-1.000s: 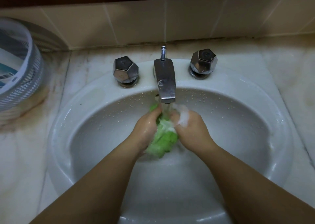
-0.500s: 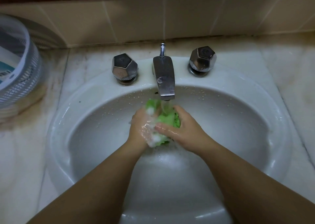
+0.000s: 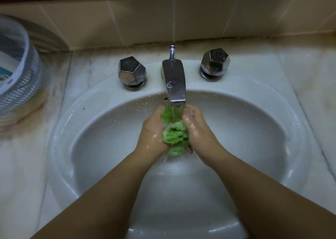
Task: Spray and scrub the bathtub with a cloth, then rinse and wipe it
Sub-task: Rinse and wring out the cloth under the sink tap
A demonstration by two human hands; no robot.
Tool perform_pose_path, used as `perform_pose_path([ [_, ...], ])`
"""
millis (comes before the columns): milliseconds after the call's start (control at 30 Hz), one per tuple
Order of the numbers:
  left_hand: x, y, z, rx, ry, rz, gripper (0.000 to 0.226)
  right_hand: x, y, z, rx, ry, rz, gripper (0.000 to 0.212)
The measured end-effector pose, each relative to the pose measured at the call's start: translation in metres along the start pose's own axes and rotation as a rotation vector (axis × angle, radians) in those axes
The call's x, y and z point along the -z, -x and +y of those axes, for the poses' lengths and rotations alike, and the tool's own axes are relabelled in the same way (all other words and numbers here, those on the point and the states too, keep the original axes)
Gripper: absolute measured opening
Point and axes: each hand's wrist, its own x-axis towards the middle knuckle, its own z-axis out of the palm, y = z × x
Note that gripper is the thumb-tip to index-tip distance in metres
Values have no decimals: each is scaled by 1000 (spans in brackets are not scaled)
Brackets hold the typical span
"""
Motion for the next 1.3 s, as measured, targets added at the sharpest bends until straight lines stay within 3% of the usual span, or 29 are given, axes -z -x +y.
perform_pose_path([
  [33, 0, -2, -2, 44, -31, 24, 14, 0, 1, 3, 26, 32, -45, 53],
  [133, 0, -3, -6, 82, 124, 76, 30, 0, 1, -3, 79, 153, 37, 13],
  [233, 1, 1, -3, 53, 130, 91, 46, 0, -4, -3, 49, 287, 182, 25],
  [300, -2, 3, -11, -35, 119, -35, 39, 5, -9, -1, -5, 184, 229, 24],
  [400, -10, 7, -15, -34, 149, -185, 51, 12, -13, 3, -19, 134, 228, 21],
  [500, -13, 1, -5, 73, 204, -73, 16, 8, -8, 0, -45, 168, 283, 40],
  [533, -12, -1, -3, 103, 205, -29, 23, 6, -7, -1, -14, 190, 268, 42],
  [633, -6, -7, -7, 124, 104, 36, 48, 2, -1, -2, 57, 113, 143, 33],
  [700, -4, -4, -8, 91, 141, -3, 35, 2, -2, 0, 109, 149, 87, 36],
  [767, -5, 1, -4, 102, 224, -78, 28, 5, -5, -2, 158, 226, 162, 16],
  [867, -5, 8, -1, 113, 361, -216, 57, 8, -6, -6, 99, 217, 268, 36],
  [967, -6, 8, -7, -67, 217, -272, 72, 7, -6, -11, -30, 74, 287, 38],
  [1067, -11, 6, -10, -244, 37, -287, 57, 6, -9, -10, -151, -149, 280, 30],
  [1133, -12, 5, -13, -206, -42, -223, 36, 4, -10, -11, -162, -280, 274, 12],
  [1200, -10, 2, -13, -71, -56, -174, 23, 3, -9, -11, -154, -372, 201, 29],
  [1300, -9, 0, -11, 61, -1, -73, 29, 0, -2, -9, -26, -116, 43, 44],
])
